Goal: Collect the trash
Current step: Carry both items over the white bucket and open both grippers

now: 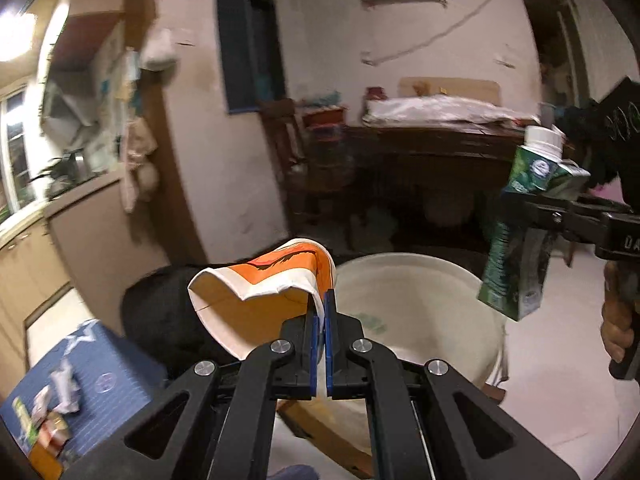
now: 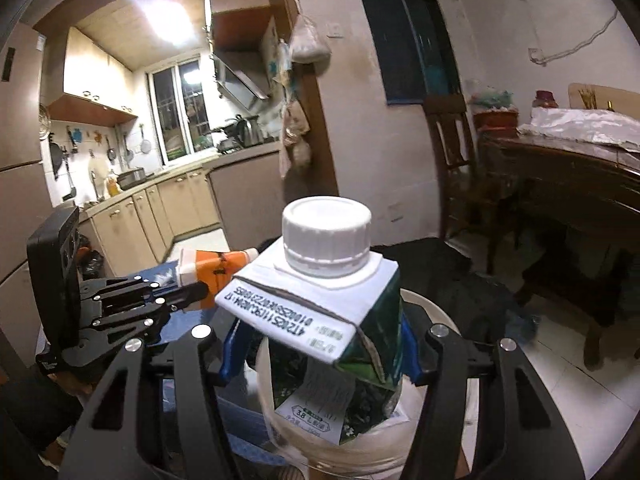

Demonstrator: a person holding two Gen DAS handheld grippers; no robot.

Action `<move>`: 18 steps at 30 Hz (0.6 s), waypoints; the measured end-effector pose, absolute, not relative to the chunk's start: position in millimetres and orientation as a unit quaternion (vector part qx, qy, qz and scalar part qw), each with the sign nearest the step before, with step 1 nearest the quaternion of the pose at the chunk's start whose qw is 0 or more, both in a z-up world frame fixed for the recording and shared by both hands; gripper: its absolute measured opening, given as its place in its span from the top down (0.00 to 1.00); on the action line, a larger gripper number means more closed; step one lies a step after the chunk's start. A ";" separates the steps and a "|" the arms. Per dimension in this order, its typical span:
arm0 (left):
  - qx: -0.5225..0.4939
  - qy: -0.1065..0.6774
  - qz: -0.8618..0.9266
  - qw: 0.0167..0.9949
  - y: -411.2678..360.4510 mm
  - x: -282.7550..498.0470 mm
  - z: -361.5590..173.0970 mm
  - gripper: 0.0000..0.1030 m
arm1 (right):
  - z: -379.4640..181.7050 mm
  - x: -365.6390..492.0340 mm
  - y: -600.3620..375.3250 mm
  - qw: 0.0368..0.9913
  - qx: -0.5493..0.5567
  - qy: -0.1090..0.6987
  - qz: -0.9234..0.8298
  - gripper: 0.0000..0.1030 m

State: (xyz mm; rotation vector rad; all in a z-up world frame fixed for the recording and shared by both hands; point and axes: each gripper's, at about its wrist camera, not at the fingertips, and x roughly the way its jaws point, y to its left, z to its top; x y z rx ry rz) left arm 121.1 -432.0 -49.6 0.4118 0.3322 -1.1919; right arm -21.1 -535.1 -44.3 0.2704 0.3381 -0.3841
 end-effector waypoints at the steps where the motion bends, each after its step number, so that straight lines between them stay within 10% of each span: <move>1: 0.196 0.159 -0.564 0.786 -440.1 119.2 -54.7 0.96 | -46.1 -23.1 -540.2 0.957 0.135 0.170 -0.192 0.45; 18: 0.223 0.225 -0.612 0.725 -496.0 121.6 -113.3 0.96 | -90.7 -18.7 -575.7 0.939 0.164 0.219 -0.208 0.46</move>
